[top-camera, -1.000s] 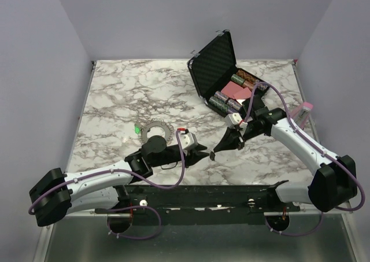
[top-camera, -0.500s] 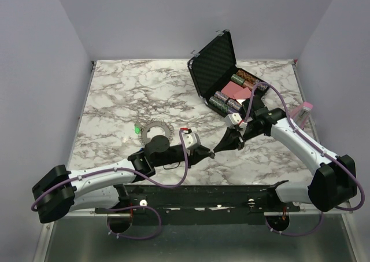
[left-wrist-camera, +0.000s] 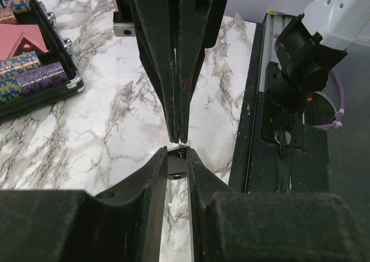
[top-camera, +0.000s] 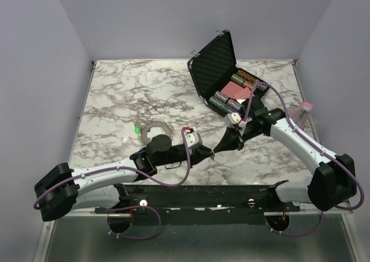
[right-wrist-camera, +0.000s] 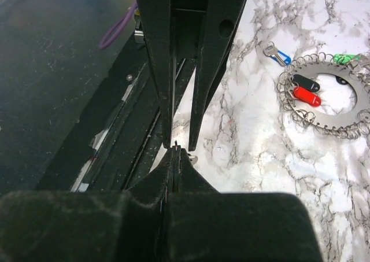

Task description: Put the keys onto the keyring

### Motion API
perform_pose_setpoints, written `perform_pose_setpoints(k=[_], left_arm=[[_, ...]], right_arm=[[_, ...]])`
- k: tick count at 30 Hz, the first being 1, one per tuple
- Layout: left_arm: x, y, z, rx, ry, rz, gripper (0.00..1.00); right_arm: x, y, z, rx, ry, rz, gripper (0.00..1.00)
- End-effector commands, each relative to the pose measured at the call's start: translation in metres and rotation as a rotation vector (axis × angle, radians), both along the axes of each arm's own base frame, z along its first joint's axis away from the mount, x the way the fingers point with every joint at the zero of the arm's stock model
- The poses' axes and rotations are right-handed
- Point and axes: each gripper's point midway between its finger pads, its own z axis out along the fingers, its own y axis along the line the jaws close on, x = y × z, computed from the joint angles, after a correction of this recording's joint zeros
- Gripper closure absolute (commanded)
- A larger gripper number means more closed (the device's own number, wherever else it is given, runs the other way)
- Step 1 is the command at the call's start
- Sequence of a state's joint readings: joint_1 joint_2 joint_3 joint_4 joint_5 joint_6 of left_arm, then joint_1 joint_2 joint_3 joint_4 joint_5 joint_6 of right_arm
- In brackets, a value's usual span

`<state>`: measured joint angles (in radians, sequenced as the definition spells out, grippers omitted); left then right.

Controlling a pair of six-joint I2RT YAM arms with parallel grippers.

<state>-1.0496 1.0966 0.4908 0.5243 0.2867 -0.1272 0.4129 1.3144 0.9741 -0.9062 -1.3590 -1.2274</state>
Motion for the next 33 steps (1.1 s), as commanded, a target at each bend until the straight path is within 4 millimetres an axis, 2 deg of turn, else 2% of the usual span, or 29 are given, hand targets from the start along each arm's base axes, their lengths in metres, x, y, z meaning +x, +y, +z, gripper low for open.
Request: perform_pose_setpoints(k=[1,7,17,24,33], left_arm=[[-0.005,-0.01,0.022,-0.057,-0.019,-0.038,0.73],[-0.006,-0.012,0.02,-0.051,-0.004,-0.048,0.82],[-0.006,-0.007,0.012,-0.031,0.016,-0.03,0.75],[-0.007,-0.006,0.01,-0.029,0.018,-0.032,0.79],[-0.005,-0.004,0.005,-0.005,0.027,-0.018,0.78]], right_arm=[[-0.002,0.002,0.002,0.034,0.03,0.01,0.99],[-0.002,0.002,0.002,0.035,0.033,0.009,0.99],[-0.002,0.003,0.004,0.037,0.04,0.009,0.99],[-0.002,0.003,0.003,0.037,0.043,0.009,0.99],[-0.001,0.002,0.005,0.04,0.046,0.004,0.99]])
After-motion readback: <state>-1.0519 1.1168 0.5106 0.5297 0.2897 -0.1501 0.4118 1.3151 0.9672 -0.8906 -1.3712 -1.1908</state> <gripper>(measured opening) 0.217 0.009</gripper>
